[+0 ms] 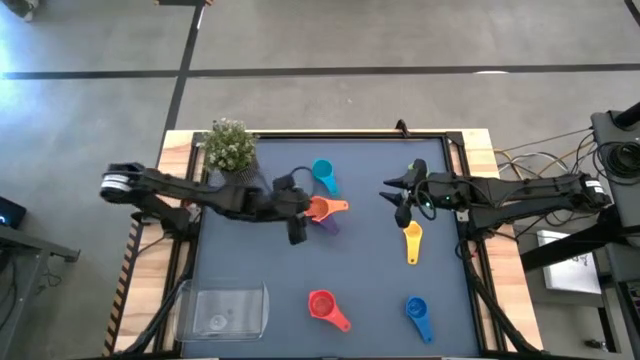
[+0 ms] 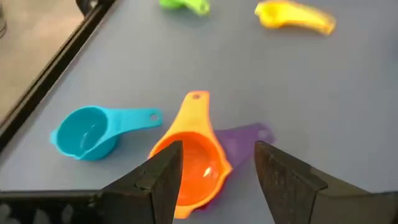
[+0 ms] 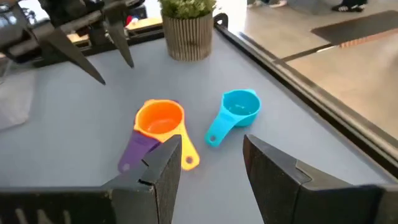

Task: Nest measuring cups in basket
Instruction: Stack the red measuring cup on top of the orange measuring cup

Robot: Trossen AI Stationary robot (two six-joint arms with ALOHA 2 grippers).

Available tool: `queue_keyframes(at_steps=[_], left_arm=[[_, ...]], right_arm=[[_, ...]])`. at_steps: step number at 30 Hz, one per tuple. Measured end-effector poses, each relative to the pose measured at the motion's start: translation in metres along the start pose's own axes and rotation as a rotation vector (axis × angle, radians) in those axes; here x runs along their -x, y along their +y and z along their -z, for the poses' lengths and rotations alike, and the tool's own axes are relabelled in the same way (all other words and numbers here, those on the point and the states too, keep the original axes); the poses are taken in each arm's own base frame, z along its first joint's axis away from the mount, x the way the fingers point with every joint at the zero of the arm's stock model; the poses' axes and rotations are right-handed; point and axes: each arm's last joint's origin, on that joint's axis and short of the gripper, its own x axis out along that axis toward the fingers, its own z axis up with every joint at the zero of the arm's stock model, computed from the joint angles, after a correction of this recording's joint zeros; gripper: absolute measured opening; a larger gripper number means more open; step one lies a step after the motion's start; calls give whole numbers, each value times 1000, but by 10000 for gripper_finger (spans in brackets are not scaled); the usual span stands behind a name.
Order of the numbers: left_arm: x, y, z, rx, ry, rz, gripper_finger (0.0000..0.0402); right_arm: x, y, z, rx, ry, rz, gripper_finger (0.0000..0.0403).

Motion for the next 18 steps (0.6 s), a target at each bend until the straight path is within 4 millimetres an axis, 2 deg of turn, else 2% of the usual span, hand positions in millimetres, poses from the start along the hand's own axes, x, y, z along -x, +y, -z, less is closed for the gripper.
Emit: queue_keyframes(at_steps=[7, 12, 18], left_arm=[[10, -5, 33, 132, -239, 87, 169], [8, -6, 52, 157, -269, 106, 163], [7, -5, 54, 172, -296, 67, 157]], right_arm=[[-22, 10, -1, 57, -15, -89, 162], [-41, 16, 3, 109, 1, -111, 162], [-60, 22, 4, 186, 10, -111, 162]])
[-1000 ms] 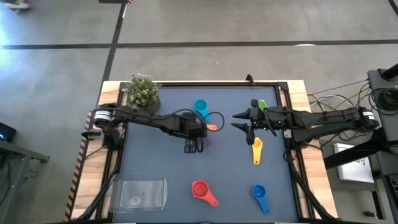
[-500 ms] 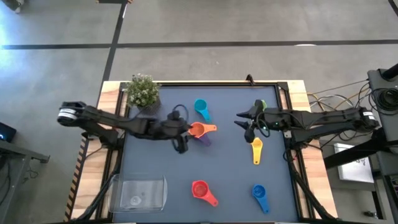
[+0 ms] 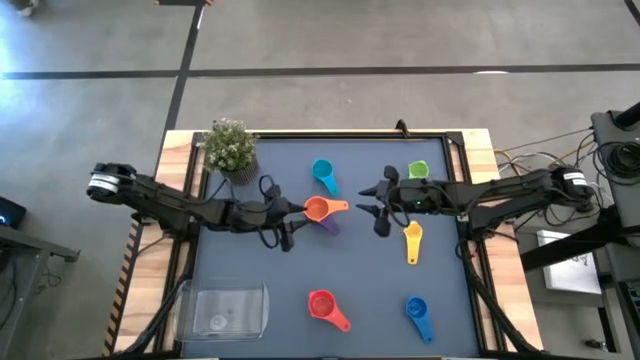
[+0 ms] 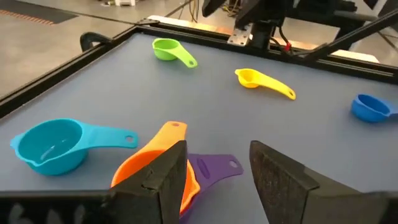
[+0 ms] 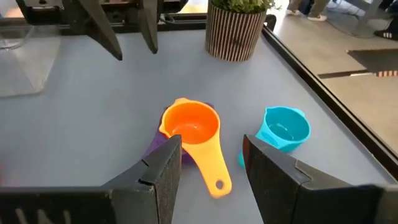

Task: Nest measuring cups in basket
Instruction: Stack the red measuring cup on top of the orange measuring cup

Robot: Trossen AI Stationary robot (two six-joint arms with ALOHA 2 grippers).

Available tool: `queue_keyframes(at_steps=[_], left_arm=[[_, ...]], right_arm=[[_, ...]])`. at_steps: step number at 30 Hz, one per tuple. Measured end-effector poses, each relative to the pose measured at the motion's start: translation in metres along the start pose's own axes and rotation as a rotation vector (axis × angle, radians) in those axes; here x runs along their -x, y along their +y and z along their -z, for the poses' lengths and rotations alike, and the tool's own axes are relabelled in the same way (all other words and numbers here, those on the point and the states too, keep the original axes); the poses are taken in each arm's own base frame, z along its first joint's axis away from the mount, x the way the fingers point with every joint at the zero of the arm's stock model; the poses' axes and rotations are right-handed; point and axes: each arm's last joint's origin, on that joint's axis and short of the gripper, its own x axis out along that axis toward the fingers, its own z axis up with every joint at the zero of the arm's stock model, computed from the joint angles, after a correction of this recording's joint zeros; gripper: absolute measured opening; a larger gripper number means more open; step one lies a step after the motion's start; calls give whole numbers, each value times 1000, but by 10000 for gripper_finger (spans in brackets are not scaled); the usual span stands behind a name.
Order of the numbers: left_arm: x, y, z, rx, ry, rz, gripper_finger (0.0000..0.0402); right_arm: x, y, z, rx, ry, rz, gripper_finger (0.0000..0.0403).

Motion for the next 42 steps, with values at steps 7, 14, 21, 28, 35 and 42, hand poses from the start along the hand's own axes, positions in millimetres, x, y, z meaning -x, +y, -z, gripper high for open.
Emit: queue_keyframes(at_steps=[7, 14, 21, 28, 35, 42], left_arm=[[2, -4, 17, -7, 63, 38, 155], [2, -4, 18, -36, 70, 37, 155], [7, -1, 24, -50, 150, 19, 155], [23, 5, 16, -20, 166, -24, 155], [29, 2, 13, 2, 156, -7, 155], [33, 0, 15, -18, 177, 1, 155]], right_arm=[[-24, 7, 1, 21, 24, -44, 162], [-36, 43, -8, 66, -75, -433, 162], [-41, 93, -5, 155, -49, -573, 162], [-62, 124, 2, 49, 39, -624, 162], [-102, 145, 22, -84, 213, -604, 162], [-127, 165, 29, -57, 346, -595, 162]])
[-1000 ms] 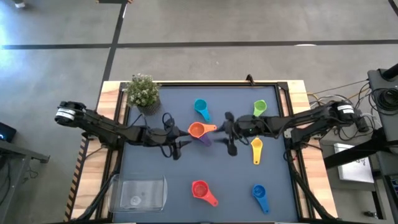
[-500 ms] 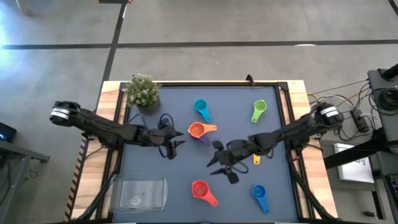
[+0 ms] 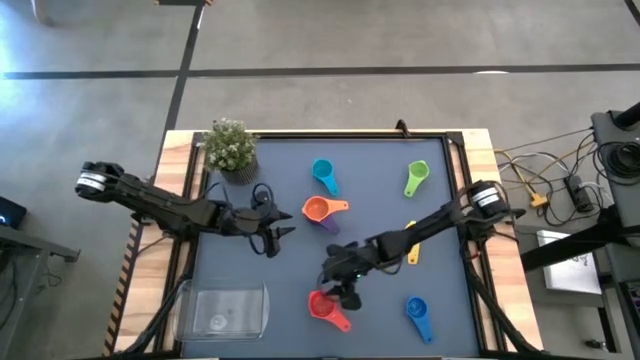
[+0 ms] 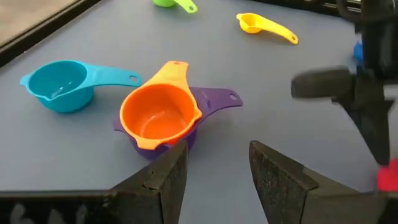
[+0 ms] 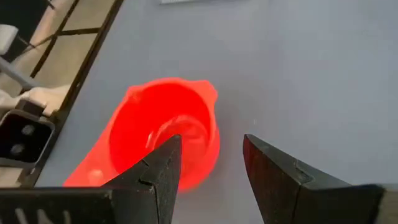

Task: Nest measuring cups in basket
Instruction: Stack the red measuring cup on top of the orange measuring cup

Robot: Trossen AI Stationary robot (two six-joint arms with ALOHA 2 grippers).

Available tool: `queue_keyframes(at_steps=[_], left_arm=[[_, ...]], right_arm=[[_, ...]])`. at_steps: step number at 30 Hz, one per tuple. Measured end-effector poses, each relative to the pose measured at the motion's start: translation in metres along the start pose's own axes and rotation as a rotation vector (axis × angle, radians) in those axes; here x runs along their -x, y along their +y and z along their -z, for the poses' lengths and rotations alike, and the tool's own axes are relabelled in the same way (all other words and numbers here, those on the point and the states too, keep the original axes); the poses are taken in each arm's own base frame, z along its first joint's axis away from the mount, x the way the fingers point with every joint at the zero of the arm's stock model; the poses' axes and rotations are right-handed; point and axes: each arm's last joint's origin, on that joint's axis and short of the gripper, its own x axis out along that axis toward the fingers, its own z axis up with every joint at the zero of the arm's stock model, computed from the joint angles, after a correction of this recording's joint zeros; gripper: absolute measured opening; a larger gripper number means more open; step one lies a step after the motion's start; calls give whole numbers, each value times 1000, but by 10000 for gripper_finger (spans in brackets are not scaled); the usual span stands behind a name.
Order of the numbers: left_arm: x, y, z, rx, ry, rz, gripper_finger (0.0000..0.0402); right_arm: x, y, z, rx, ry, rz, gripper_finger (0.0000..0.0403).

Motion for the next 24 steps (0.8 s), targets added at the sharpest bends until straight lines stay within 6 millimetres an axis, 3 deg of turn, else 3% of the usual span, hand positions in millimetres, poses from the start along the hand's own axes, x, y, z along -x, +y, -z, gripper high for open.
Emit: queue_keyframes(at_steps=[11, 21, 24], left_arm=[[-1, 1, 3, -7, 17, -25, 155], [-1, 1, 3, -1, 19, -32, 155], [-1, 1, 3, -1, 19, -32, 155]], right_arm=[[-6, 2, -1, 27, 78, 26, 150], [-6, 2, 1, 25, 80, 25, 25], [-5, 2, 1, 27, 80, 25, 12]])
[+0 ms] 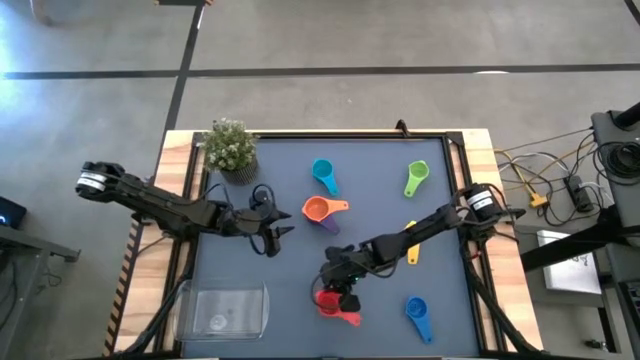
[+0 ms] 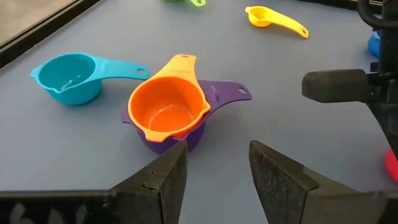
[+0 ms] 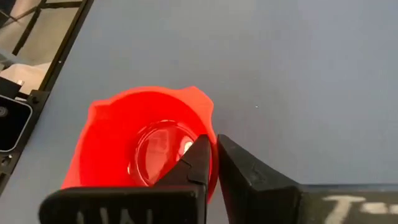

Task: Nest measuring cups in basket
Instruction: Stack the red measuring cup on top of the orange measuring cup

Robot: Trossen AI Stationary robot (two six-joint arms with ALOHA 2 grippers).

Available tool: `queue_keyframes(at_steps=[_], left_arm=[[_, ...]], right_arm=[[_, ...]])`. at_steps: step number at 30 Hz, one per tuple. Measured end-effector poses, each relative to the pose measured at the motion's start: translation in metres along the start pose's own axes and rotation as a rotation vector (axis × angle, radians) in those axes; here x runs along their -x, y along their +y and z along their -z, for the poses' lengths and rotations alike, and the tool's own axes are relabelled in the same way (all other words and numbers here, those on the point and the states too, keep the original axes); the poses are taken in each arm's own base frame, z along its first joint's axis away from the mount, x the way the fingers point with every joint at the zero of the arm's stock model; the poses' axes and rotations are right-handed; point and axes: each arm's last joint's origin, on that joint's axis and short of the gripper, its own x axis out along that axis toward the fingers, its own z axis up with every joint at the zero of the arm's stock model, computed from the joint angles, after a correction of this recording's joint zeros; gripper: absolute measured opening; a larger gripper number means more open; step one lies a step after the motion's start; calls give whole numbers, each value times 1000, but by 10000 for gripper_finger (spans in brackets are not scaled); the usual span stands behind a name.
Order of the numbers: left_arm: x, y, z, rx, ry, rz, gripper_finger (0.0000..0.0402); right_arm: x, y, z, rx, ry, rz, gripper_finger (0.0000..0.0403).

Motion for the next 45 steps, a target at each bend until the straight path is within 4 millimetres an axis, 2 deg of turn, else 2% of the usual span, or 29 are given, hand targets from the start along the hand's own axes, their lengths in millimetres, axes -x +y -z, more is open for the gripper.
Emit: queue_keyframes(at_steps=[7, 11, 16, 21, 27, 32, 40, 45], left_arm=[[0, 1, 2, -7, 21, -8, 155], [3, 0, 7, -35, 60, -10, 155], [11, -3, 9, -56, 52, -61, 155], [24, -7, 5, -63, 1, -59, 155], [41, -11, 2, -62, -48, -16, 155], [52, -14, 1, -70, -89, -24, 155], [61, -12, 12, -91, -122, -73, 154], [63, -3, 24, -81, -122, -81, 154]], right_arm=[[8, -4, -3, 5, 11, 15, 10], [21, -7, -8, 3, 13, 31, 9], [47, -10, -13, 37, -18, 121, 9], [85, -19, -18, 38, -124, 160, 9], [126, -43, -16, 1, -275, 214, 9], [146, -68, -12, -40, -379, 271, 9], [163, -114, -10, -115, -407, 352, 9], [159, -141, -10, -157, -392, 368, 9]])
